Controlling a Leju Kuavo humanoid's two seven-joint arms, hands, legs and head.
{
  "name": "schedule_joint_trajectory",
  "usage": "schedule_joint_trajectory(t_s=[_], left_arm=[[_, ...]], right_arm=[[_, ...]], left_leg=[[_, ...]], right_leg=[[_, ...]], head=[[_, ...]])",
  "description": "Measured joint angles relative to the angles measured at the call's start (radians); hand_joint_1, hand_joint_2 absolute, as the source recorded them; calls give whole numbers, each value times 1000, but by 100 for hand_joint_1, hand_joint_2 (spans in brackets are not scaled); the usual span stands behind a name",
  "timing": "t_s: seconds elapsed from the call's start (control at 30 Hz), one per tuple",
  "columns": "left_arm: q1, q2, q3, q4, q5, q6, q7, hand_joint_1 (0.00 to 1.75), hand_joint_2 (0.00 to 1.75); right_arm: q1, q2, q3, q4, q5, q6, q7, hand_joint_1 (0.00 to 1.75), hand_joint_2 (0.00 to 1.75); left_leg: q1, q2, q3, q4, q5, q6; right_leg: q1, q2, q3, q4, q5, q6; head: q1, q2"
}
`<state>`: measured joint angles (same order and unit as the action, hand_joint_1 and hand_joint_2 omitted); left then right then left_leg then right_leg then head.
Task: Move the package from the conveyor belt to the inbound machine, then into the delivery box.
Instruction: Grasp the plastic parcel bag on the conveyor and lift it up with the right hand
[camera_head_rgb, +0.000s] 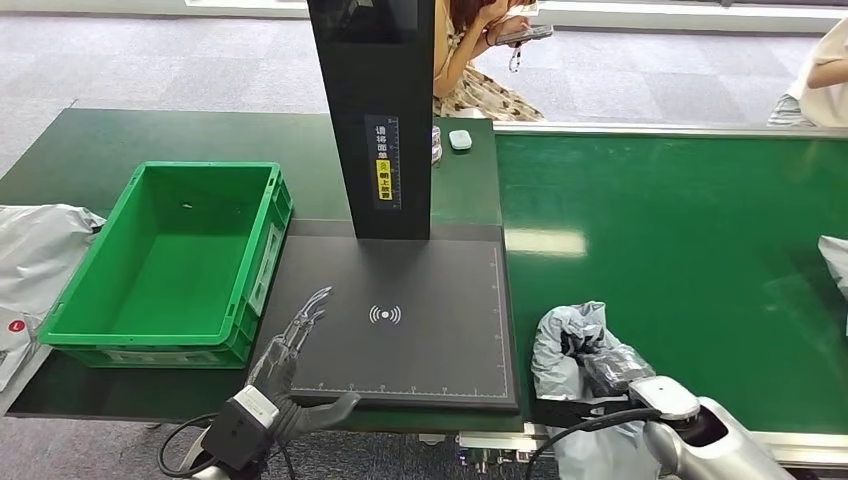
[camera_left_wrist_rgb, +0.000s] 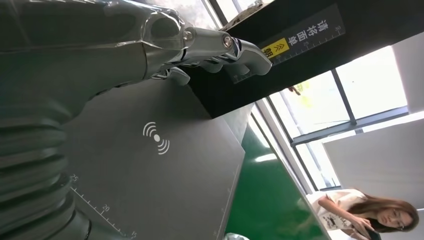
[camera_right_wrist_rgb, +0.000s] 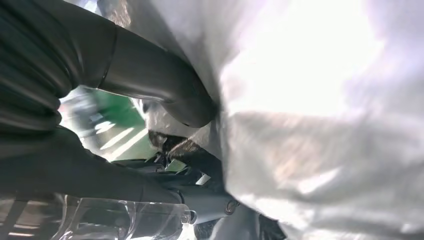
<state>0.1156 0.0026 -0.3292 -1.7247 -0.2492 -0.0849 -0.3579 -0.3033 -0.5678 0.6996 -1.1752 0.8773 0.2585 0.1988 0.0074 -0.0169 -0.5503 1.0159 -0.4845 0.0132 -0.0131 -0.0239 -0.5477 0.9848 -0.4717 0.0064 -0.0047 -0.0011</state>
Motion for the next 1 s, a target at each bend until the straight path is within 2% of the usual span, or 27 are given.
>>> schedule_joint_trajectory(t_s=[0.17,0.27,0.53,0.73,0.77,0.87,0.9,1.0], left_arm=[[14,-1,0,0,-10,1,-2,0,175],[21,-2,0,-1,-18,-1,-3,0,175],[26,-12,0,-9,-32,-5,-3,0,175],[40,-20,6,-27,-48,-5,-1,0,175],[41,-22,8,-30,-51,-5,-1,0,175],[41,-27,12,-37,-56,-8,2,0,175],[40,-28,13,-39,-57,-9,2,0,175],[39,-31,16,-43,-58,-12,10,0,175]], right_arm=[[61,-41,-64,8,222,-74,135,175,175],[108,-52,-140,7,330,-86,174,175,175],[134,-40,-281,18,420,-114,158,175,175],[105,24,-319,38,461,-226,111,175,175],[97,37,-323,43,467,-242,104,156,175],[75,70,-337,54,464,-267,79,25,175],[69,80,-342,57,455,-263,70,0,175],[51,102,-349,69,417,-207,44,0,175]], left_leg=[[-2,1,-3,0,1,1],[-3,3,-6,0,1,2],[-3,6,-9,0,2,2],[-3,9,-12,0,3,0],[-3,10,-12,0,3,-1],[-3,10,-12,0,3,-1],[-3,10,-12,0,4,-1],[-3,10,-12,0,4,-2]], right_leg=[[-2,0,-1,0,3,4],[-2,3,-3,1,4,4],[-2,7,-10,5,4,3],[-2,10,-16,9,4,2],[-2,10,-16,9,4,2],[-2,10,-16,10,4,2],[-2,10,-17,10,4,1],[-2,10,-17,10,4,1]], head=[[0,0],[0,0],[0,0],[0,0],[0,0],[0,0],[0,0],[0,0]])
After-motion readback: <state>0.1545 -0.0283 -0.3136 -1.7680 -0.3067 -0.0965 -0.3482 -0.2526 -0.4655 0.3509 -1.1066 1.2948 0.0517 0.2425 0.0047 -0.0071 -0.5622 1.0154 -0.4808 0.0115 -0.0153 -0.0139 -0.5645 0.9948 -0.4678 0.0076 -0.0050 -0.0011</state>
